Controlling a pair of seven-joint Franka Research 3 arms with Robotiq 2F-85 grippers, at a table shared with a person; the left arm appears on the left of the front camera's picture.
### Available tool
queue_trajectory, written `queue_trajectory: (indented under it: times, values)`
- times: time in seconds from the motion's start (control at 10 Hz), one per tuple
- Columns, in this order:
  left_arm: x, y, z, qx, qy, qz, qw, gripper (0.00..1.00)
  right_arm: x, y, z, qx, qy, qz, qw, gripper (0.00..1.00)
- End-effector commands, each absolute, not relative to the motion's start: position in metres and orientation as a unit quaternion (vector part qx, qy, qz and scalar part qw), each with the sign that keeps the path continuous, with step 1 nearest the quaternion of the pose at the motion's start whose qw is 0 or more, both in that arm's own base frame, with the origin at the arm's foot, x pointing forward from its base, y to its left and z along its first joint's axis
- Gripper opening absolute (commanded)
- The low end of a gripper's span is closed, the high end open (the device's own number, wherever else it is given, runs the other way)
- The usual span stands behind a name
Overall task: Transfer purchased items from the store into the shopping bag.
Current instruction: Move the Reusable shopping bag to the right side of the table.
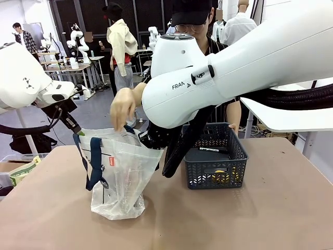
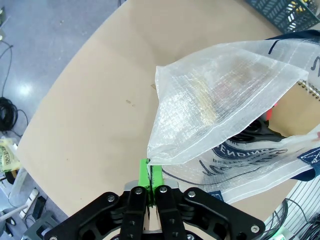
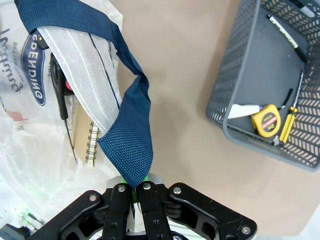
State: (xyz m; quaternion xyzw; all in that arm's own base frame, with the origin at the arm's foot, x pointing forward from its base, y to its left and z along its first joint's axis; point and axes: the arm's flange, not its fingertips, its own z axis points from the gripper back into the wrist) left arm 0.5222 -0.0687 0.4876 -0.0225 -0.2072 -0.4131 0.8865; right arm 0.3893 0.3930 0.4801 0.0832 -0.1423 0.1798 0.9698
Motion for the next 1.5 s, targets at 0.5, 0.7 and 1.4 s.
queue_trajectory:
  times: [0.5, 0.7, 1.4]
  values:
    - [0.5202, -0.0669, 0.4894, -0.023, -0.205, -0.405, 0.891, 0.00, 0.3897, 0.3930, 0.4803, 0.083, -0.142, 0.176, 0.971, 0.00]
    - [0.5202, -0.0669, 0.4894, -0.023, -0.205, -0.405, 0.891, 0.00, 0.3897, 0.3930, 0.4803, 0.083, -0.142, 0.176, 0.971, 0.00]
    - [0.5202, -0.0669, 0.4894, -0.023, -0.205, -0.405, 0.891, 0.00, 0.3897, 0.3930, 0.4803, 0.083, -0.142, 0.176, 0.971, 0.00]
